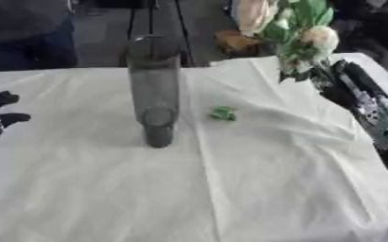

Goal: Arrange flowers into the vase.

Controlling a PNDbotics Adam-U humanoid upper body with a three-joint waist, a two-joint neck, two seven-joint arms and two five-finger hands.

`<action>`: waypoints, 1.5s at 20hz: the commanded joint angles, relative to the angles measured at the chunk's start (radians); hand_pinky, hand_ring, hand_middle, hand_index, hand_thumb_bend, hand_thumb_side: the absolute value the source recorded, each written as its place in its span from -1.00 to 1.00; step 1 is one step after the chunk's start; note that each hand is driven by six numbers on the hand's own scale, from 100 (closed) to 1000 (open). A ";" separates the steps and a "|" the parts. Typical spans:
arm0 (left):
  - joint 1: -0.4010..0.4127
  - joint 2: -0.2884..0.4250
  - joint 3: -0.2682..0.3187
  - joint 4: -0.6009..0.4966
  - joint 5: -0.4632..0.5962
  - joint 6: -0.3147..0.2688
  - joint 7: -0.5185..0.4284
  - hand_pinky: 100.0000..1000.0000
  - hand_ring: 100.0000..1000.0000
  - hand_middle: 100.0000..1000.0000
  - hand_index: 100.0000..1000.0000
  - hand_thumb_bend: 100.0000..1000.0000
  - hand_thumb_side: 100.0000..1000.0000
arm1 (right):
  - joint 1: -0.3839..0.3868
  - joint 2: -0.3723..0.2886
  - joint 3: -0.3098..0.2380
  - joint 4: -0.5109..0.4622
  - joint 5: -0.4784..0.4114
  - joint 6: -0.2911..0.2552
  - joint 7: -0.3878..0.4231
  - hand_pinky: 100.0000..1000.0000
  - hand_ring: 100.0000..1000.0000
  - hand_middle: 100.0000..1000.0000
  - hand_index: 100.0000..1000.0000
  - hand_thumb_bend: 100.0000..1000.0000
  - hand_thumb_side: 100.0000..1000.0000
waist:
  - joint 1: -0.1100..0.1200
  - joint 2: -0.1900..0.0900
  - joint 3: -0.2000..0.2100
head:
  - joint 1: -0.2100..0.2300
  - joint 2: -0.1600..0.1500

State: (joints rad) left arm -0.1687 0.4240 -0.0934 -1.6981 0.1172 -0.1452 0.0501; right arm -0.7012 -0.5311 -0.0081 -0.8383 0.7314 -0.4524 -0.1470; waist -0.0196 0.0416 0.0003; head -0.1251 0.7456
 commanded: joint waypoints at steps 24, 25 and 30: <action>-0.013 0.022 -0.001 -0.011 0.009 0.004 -0.008 0.74 0.30 0.56 0.72 1.00 0.87 | -0.439 0.189 -0.068 0.033 0.142 0.095 -0.053 -1.00 -1.00 -1.00 -1.00 -1.00 1.00 | 0.010 -0.031 0.021 | -0.037 -0.023; -0.013 0.022 -0.002 -0.010 0.009 0.004 -0.008 0.74 0.30 0.56 0.72 1.00 0.87 | -0.447 0.200 -0.072 0.035 0.144 0.098 -0.055 -1.00 -1.00 -1.00 -1.00 -1.00 1.00 | 0.010 -0.031 0.023 | -0.039 -0.024; -0.016 0.020 -0.005 -0.010 0.010 0.005 -0.011 0.74 0.30 0.56 0.72 1.00 0.87 | -0.484 0.255 -0.081 0.026 0.114 0.116 -0.072 -1.00 -1.00 -1.00 -1.00 -1.00 1.00 | 0.009 -0.034 0.028 | -0.046 -0.029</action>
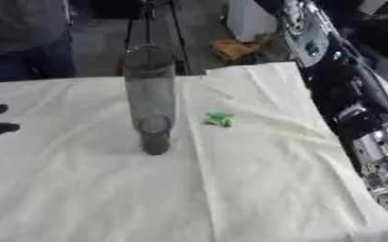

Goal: Arrange flowers into the vase.

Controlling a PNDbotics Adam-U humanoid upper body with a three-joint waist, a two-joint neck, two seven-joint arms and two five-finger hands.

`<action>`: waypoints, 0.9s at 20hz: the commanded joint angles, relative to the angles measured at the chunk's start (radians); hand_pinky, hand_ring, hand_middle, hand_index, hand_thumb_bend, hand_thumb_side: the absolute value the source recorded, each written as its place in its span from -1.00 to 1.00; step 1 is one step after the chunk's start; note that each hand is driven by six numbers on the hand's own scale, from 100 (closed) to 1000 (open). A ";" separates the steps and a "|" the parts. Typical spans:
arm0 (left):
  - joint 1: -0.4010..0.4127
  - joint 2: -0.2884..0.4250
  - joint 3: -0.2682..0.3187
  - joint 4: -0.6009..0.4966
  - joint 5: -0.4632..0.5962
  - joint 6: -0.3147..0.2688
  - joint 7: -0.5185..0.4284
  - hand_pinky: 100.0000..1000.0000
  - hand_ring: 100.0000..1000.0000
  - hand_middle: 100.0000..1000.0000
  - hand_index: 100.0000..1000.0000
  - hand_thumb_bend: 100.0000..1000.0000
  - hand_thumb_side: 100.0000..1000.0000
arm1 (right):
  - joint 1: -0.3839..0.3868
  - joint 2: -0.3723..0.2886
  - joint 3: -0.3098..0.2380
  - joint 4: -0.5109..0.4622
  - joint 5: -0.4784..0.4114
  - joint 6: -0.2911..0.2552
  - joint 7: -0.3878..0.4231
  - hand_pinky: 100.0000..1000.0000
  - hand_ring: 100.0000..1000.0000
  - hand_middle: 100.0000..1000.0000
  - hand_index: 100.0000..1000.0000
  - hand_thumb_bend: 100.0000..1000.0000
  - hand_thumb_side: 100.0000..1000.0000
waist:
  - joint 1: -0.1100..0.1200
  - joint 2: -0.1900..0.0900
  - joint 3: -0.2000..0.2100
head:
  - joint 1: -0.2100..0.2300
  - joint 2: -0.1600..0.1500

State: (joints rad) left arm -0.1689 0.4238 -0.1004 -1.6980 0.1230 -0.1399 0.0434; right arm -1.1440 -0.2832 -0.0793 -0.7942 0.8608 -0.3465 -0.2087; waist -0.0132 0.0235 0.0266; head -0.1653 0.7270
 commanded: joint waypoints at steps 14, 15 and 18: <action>-0.030 0.016 -0.013 -0.010 0.009 0.003 -0.018 0.73 0.30 0.55 0.72 1.00 0.86 | -0.148 0.119 -0.063 -0.072 -0.217 0.124 -0.085 -1.00 -1.00 -1.00 -1.00 -1.00 1.00 | 0.002 -0.025 0.044 | -0.034 -0.022; -0.031 0.015 -0.014 -0.010 0.009 0.003 -0.019 0.74 0.30 0.55 0.72 1.00 0.86 | -0.153 0.127 -0.063 -0.076 -0.226 0.126 -0.089 -1.00 -1.00 -1.00 -1.00 -1.00 1.00 | 0.003 -0.024 0.047 | -0.036 -0.022; -0.034 0.013 -0.018 -0.010 0.010 0.003 -0.022 0.74 0.30 0.55 0.72 1.00 0.87 | -0.166 0.149 -0.058 -0.090 -0.244 0.130 -0.097 -1.00 -1.00 -1.00 -1.00 -1.00 1.00 | 0.003 -0.024 0.055 | -0.041 -0.023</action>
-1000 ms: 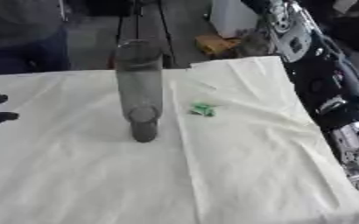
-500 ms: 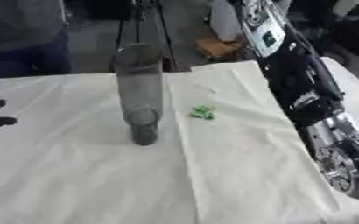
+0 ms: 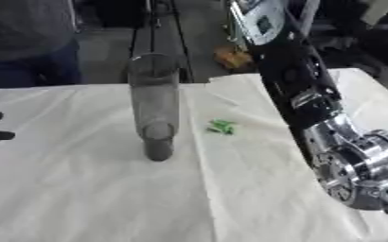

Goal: Arrange flowers into the vase.

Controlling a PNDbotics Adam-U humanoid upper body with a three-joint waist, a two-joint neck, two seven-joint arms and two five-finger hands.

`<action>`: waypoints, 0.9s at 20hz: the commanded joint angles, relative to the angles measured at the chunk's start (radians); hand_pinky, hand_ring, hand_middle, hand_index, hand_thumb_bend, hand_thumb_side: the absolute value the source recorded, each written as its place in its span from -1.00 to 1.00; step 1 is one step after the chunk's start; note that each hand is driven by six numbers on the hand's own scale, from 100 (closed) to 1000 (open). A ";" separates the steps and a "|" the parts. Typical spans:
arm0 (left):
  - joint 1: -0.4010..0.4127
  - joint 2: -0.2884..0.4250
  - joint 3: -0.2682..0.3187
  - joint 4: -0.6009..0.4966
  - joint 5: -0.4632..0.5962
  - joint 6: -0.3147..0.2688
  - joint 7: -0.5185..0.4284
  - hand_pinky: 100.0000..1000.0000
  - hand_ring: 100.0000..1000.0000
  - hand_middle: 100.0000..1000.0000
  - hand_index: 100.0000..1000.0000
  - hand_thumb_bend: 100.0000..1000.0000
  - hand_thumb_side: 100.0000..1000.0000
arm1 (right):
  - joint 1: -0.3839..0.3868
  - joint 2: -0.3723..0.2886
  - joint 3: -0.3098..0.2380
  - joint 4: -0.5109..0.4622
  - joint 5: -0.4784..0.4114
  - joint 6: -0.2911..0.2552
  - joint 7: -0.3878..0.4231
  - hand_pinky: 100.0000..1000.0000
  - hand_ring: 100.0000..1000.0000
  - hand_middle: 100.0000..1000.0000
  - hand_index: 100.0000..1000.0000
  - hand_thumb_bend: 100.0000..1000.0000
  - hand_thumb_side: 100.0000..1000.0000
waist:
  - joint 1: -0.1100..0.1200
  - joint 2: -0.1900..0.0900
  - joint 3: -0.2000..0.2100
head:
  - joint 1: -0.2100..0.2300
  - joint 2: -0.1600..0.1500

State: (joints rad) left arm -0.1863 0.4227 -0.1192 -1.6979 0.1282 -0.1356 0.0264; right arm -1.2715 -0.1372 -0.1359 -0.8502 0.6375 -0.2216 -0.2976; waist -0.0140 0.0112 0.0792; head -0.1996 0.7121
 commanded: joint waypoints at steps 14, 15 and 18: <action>-0.028 0.005 -0.012 -0.007 0.013 0.001 -0.019 0.73 0.29 0.55 0.72 1.00 0.87 | -0.065 0.120 0.027 -0.125 -0.103 0.009 -0.031 -1.00 -1.00 -1.00 -1.00 -1.00 1.00 | 0.008 -0.017 0.036 | -0.037 -0.011; -0.028 0.004 -0.013 -0.006 0.013 0.001 -0.020 0.73 0.29 0.55 0.72 1.00 0.87 | -0.061 0.131 0.028 -0.131 -0.108 0.009 -0.030 -1.00 -1.00 -1.00 -1.00 -1.00 1.00 | 0.009 -0.017 0.038 | -0.039 -0.011; -0.030 0.001 -0.016 -0.006 0.015 0.001 -0.023 0.73 0.29 0.55 0.72 1.00 0.87 | -0.047 0.158 0.031 -0.145 -0.120 0.007 -0.025 -1.00 -1.00 -1.00 -1.00 -1.00 1.00 | 0.012 -0.016 0.045 | -0.043 -0.012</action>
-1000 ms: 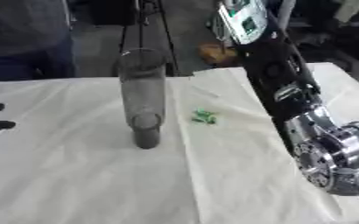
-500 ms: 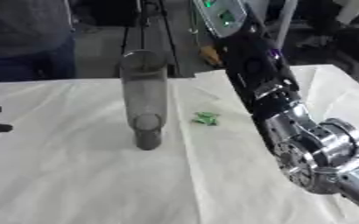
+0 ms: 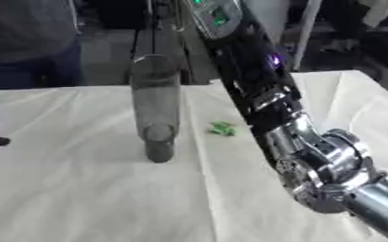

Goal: Arrange flowers into the vase.

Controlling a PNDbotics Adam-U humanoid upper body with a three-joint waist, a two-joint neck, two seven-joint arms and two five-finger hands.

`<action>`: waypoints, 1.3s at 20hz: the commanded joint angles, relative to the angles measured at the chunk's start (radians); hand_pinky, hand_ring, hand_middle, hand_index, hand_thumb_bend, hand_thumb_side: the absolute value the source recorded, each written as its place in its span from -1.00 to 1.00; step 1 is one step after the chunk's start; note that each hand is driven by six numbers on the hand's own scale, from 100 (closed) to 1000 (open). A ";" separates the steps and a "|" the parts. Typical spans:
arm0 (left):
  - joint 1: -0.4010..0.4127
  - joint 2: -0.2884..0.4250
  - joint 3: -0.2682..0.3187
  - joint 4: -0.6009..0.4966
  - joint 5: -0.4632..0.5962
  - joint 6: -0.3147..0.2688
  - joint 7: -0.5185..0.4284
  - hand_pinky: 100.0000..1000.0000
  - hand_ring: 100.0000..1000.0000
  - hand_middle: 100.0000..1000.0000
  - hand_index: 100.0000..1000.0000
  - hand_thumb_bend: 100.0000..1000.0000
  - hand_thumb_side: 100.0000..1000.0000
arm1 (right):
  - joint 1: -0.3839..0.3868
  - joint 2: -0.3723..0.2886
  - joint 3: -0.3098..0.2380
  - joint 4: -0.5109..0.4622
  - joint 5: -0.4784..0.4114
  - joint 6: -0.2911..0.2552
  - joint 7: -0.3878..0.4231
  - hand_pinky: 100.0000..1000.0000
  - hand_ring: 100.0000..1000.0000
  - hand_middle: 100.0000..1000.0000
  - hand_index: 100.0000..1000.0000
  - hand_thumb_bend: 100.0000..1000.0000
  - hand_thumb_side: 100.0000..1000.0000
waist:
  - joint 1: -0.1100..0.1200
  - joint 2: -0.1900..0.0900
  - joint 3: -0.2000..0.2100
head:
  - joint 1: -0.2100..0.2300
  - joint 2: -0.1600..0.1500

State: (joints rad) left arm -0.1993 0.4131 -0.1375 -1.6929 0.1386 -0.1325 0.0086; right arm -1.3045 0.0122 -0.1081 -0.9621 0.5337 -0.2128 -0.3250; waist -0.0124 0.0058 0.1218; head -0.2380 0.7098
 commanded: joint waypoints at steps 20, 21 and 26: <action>-0.024 0.002 0.002 -0.014 0.010 -0.002 -0.006 0.74 0.29 0.55 0.72 1.00 0.88 | 0.072 0.048 -0.013 -0.017 0.053 -0.112 0.004 -1.00 -1.00 -1.00 -0.76 -1.00 1.00 | 0.031 0.016 0.021 | -0.018 -0.028; -0.024 0.000 0.002 -0.014 0.010 -0.002 -0.007 0.74 0.29 0.55 0.72 1.00 0.88 | 0.076 0.050 -0.014 -0.009 0.057 -0.115 0.007 -1.00 -1.00 -1.00 -0.75 -1.00 1.00 | 0.033 0.018 0.022 | -0.018 -0.030; -0.024 0.000 0.003 -0.015 0.010 -0.002 -0.006 0.74 0.28 0.55 0.72 1.00 0.88 | 0.089 0.046 -0.011 0.035 0.109 -0.127 0.033 -1.00 -1.00 -1.00 -0.76 -1.00 1.00 | 0.035 0.023 0.026 | -0.020 -0.033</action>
State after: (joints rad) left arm -0.2059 0.4036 -0.1380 -1.6924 0.1472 -0.1326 0.0020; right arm -1.1955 0.0672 -0.1175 -0.9265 0.6228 -0.3345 -0.2992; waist 0.0174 0.0383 0.1473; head -0.2569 0.6842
